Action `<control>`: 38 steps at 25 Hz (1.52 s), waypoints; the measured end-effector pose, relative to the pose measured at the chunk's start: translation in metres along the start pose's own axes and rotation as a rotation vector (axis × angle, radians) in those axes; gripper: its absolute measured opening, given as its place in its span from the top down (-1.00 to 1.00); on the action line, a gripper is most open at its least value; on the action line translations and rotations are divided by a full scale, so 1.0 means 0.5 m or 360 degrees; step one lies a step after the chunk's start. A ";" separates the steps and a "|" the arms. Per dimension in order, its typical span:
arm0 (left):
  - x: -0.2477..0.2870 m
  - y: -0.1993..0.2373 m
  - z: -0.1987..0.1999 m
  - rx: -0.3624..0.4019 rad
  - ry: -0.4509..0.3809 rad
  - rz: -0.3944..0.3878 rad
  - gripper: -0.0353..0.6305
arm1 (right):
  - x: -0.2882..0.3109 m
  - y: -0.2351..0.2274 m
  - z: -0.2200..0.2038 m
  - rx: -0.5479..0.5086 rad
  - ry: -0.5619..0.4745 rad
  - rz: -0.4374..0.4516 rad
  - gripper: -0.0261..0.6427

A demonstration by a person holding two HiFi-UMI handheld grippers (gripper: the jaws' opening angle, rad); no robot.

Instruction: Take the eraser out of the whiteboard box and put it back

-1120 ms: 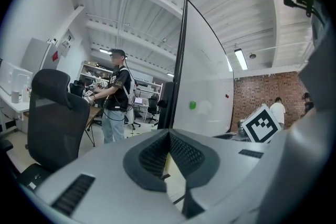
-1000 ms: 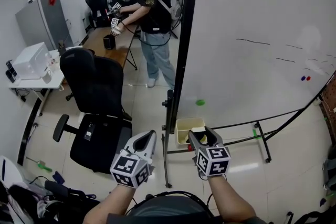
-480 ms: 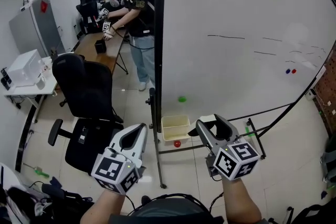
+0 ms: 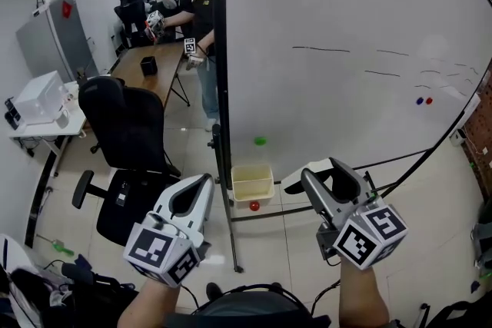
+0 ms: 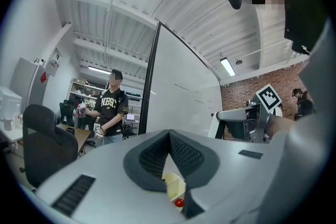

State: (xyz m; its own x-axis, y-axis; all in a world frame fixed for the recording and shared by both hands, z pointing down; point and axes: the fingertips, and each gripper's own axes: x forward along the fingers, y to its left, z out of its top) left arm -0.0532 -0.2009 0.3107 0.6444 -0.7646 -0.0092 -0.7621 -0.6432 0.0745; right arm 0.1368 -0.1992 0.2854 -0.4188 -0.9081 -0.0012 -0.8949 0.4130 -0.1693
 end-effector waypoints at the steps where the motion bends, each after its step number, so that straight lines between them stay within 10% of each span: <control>1: 0.001 -0.004 0.001 0.0003 0.0000 0.0000 0.80 | -0.002 -0.002 -0.001 0.0004 0.0001 0.0000 0.09; 38: -0.004 0.085 -0.038 0.0036 0.0017 0.0142 0.80 | 0.091 0.012 -0.030 -0.0018 0.0011 0.0034 0.09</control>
State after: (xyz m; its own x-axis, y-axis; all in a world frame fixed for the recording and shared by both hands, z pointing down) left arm -0.0858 -0.2261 0.3331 0.5747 -0.8184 0.0069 -0.8175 -0.5736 0.0518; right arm 0.1103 -0.2370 0.2990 -0.4390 -0.8985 0.0023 -0.8873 0.4331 -0.1583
